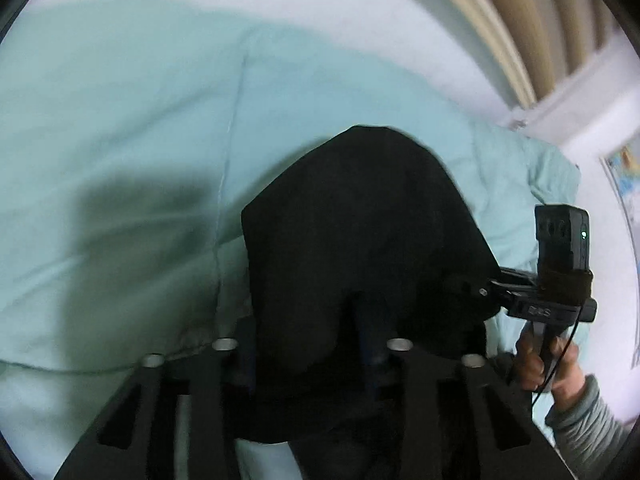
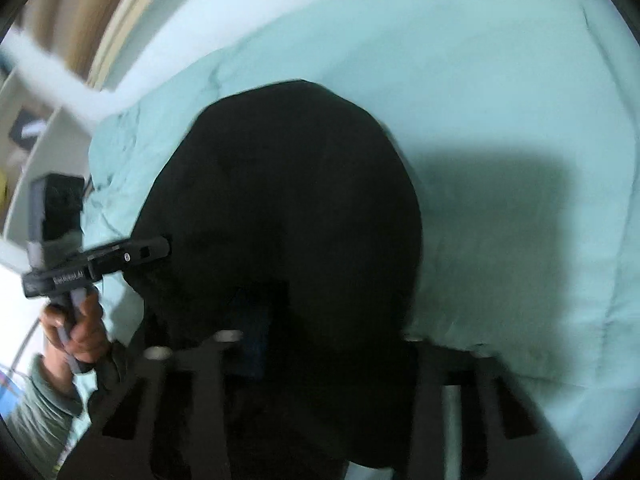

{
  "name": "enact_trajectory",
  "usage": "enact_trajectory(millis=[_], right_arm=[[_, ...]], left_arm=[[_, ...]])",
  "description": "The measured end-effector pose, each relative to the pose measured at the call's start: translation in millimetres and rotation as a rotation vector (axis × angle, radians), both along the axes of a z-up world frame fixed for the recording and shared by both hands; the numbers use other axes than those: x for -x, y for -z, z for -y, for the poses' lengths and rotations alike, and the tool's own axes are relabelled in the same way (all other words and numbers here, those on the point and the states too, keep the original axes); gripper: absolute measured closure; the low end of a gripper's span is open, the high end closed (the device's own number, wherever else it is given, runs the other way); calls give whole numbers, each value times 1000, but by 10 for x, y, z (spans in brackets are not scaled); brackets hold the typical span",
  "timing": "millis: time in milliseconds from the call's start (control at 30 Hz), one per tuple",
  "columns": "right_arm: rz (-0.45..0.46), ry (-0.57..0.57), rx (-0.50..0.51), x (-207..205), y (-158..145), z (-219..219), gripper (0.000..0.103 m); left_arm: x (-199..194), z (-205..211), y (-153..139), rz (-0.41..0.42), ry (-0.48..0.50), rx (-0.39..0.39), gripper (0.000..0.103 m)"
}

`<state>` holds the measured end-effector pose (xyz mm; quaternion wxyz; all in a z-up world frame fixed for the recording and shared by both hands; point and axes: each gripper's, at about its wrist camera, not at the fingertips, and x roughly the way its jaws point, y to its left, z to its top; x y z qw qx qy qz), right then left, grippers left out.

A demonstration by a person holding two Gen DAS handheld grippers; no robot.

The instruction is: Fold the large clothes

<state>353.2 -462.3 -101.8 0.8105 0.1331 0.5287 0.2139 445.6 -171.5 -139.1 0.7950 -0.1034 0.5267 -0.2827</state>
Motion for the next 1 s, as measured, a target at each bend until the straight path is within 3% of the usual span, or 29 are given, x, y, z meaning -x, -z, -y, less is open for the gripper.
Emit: enact_trajectory(millis=[167,300,433,667,733,833,900,1000], right_arm=[[145,-17,90,442,-510,-142,81],[330,-34,169,1139,-1084,-289,83],[435,-22,203,1841,-1485,-412,83],[549,43,318,3215,-1989,-570,84],[546,55,375,3539,-1990,-562,84],[467,74,433,3861,-1755,-621,80],[354,91,468,4043,-1503,-560,79],[204,138,404,4267,-1293,-373,79]], left_arm=[[422,-99,-522,118,39,48,86],[909,-138,-1004,223,82,51,86],[1597,-296,-1464,310,109,58,86],[2917,-462,-1786,353,118,6,87],[3328,-512,-1716,332,111,-27,87],[3827,-642,-1404,220,59,-64,87],[4011,-790,-1189,138,4,-52,87],[4197,-1005,-1048,69,-66,-36,87]])
